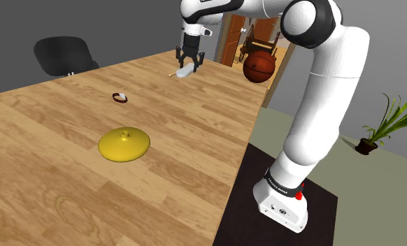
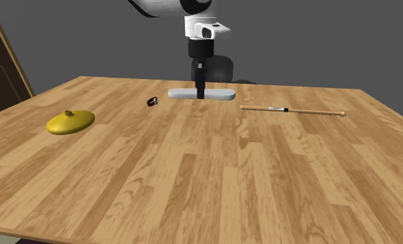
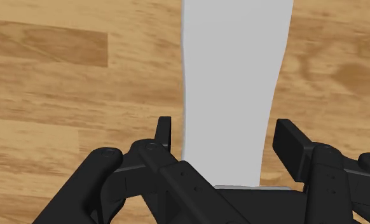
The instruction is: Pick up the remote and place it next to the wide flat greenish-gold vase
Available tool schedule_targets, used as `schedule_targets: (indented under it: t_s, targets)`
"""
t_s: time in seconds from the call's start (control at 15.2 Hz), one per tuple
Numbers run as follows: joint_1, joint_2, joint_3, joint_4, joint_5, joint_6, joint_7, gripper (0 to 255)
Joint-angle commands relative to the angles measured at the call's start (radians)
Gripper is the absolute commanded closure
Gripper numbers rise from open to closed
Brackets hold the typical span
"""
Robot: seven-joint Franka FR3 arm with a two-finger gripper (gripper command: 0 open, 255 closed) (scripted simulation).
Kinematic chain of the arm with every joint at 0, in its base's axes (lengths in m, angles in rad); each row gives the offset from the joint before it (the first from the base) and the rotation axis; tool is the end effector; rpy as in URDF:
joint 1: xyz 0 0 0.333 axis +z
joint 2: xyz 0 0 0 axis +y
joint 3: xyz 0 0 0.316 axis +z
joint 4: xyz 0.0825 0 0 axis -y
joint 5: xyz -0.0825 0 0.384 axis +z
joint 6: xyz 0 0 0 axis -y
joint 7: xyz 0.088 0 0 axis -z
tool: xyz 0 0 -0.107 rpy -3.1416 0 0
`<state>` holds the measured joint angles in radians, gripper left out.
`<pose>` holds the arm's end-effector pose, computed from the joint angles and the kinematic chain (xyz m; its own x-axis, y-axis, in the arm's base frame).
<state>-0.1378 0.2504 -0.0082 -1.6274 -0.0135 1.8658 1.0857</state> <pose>0.6291 -0.0931 0.4733 0.3367 -0.9416 0.0076 -0.9415 -0.3365 0.0176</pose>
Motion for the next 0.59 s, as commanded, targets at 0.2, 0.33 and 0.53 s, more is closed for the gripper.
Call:
schedule_targets:
  t_s: [0.2, 0.33, 0.53]
  targets:
    - [0.070, -0.016, 0.041, -0.019, -0.009, 0.002, 0.114, 255]
    - [0.097, -0.018, 0.058, -0.021, -0.012, 0.001, 0.158, 255]
    - [0.137, -0.013, 0.082, -0.015, -0.018, -0.002, 0.224, 255]
